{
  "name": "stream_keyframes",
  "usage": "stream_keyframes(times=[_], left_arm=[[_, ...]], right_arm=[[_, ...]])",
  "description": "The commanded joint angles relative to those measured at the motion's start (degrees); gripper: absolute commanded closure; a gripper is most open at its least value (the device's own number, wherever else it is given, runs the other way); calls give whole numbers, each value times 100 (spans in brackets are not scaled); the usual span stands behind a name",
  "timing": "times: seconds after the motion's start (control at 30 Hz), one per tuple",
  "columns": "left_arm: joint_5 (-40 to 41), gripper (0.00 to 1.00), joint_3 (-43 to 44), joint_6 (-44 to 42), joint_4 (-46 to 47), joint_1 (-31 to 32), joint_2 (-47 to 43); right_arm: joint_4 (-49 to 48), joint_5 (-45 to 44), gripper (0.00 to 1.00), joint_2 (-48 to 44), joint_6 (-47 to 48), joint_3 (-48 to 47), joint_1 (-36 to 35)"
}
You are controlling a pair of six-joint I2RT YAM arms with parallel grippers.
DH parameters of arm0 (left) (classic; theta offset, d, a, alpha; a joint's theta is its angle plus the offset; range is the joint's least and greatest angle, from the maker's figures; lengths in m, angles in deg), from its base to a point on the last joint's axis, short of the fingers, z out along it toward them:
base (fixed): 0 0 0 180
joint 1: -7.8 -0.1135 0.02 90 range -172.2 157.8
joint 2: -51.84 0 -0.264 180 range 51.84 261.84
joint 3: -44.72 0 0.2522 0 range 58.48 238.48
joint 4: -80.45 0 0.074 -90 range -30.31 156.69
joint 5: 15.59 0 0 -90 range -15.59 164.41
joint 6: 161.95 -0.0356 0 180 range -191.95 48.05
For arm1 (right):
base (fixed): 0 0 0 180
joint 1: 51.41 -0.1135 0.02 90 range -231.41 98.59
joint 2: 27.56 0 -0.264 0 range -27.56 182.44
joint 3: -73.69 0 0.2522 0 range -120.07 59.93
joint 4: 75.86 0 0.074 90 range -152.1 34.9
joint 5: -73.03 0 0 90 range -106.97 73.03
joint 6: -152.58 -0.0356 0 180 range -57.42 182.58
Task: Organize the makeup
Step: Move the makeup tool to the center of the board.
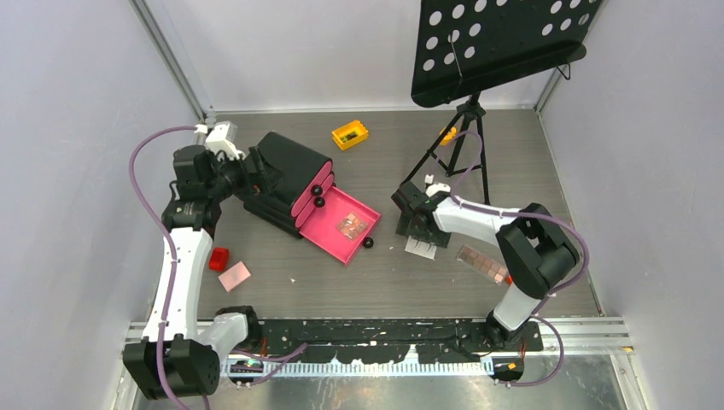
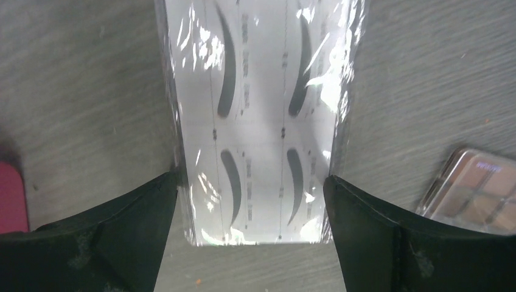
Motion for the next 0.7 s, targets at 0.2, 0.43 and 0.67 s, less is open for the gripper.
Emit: stream_keyframes(times=[0.2,0.43,0.67], left_arm=[[1390,8,212,-298,-370,1720,-604],[2521,10,147,110,-257,3723,-560],[2812,16,-115,630,1002,5330,575]], right_arm=[[140,40,6,-1327,476,580,-247],[-378,623,10,-2504,785,1038,426],[-1003,1582,13,-2935,899,1517,1635]])
